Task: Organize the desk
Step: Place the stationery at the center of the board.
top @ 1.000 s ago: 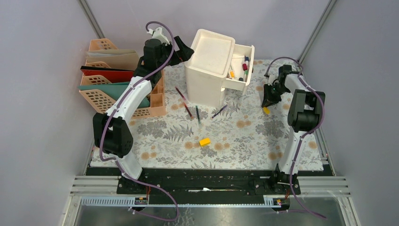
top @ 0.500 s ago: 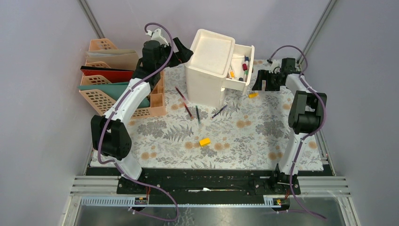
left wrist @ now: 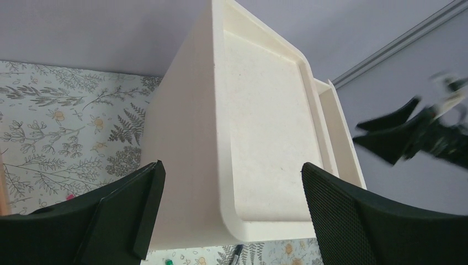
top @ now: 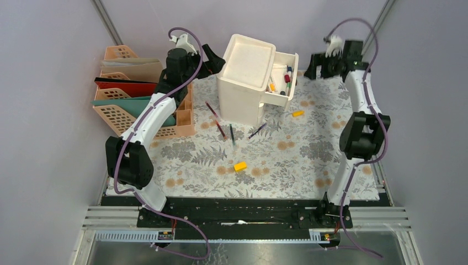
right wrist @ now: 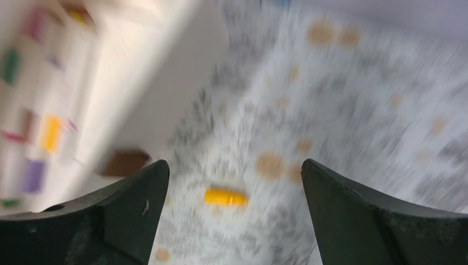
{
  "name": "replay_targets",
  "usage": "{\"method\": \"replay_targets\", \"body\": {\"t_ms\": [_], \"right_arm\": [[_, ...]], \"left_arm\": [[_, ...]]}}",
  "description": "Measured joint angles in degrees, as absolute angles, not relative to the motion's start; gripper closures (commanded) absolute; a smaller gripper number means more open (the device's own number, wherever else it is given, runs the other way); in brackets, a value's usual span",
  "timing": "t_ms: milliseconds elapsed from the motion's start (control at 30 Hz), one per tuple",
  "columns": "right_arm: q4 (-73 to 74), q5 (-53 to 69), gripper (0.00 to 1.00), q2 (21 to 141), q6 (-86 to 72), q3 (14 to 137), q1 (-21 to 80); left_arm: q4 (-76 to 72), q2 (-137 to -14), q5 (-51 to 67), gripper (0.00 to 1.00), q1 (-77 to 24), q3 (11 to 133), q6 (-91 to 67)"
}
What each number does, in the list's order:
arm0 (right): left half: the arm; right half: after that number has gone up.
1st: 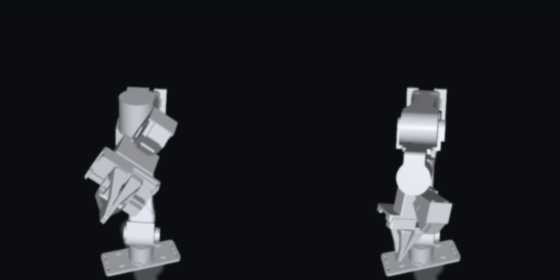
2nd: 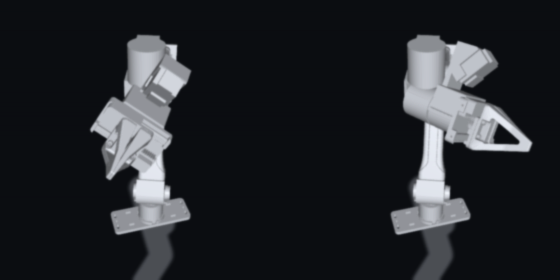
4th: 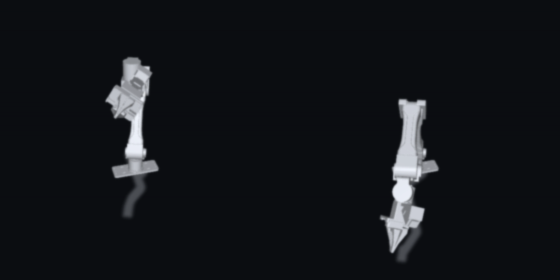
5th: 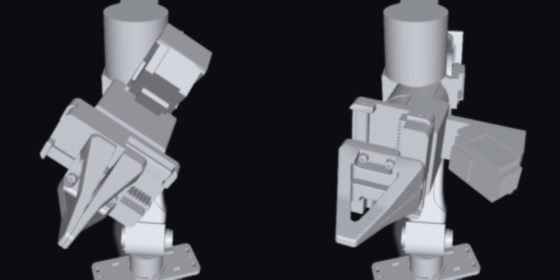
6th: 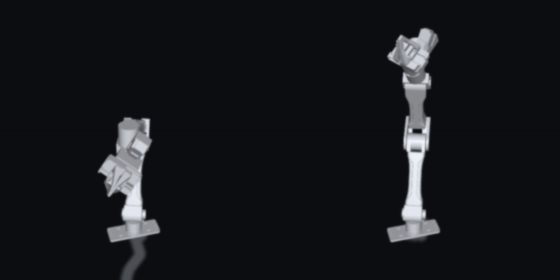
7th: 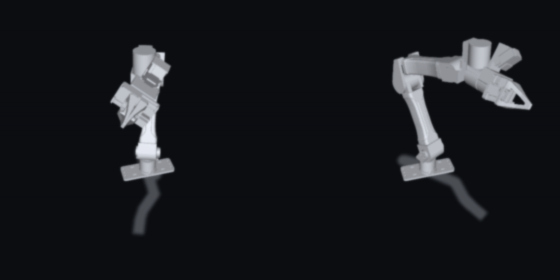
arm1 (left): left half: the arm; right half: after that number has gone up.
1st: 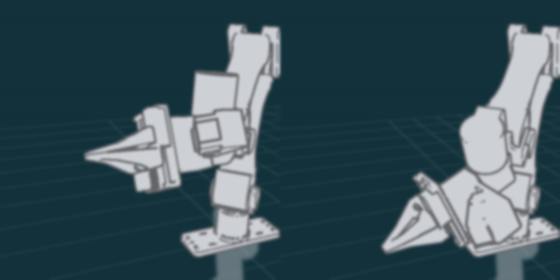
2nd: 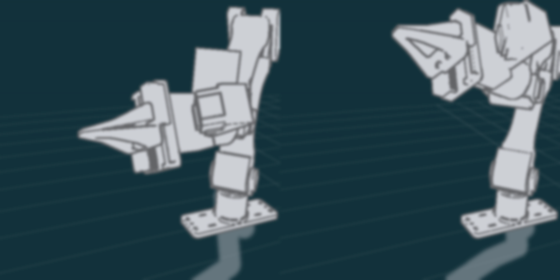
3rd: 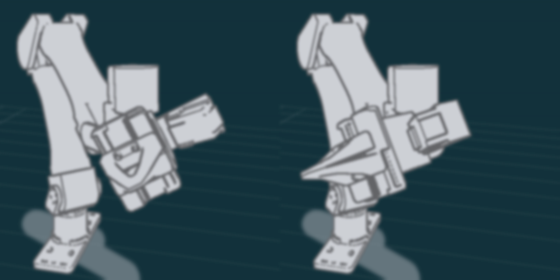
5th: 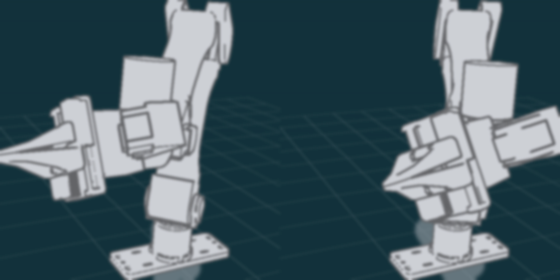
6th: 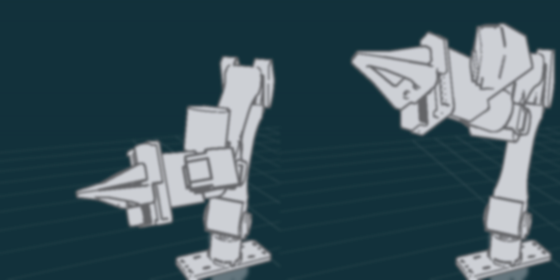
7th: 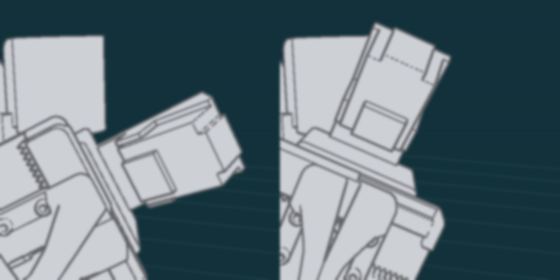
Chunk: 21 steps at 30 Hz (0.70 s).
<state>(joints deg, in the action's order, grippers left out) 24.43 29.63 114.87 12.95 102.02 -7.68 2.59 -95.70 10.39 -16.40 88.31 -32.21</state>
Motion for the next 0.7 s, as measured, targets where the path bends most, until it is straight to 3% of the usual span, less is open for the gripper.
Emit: {"method": "replay_targets", "body": {"t_ms": [100,200,467,700], "right_arm": [[30.2,32.82,0.05,120.07,15.25,121.93,-7.6],[33.85,32.73,0.06,120.68,18.7,132.4,-5.91],[42.5,23.09,0.34,121.64,27.09,136.53,9.98],[45.69,15.14,0.42,125.21,28.58,137.86,12.73]], "left_arm": [[1.39,-95.18,9.76,0.01,-16.38,87.22,-32.1],[0.01,-94.24,9.32,0.01,-16.36,85.56,-32.12],[-1.32,-92.36,9.08,0.01,-15.86,82.63,-32.12],[-1.78,-92.23,9.34,0.01,-15.27,81.47,-32.21]]}}
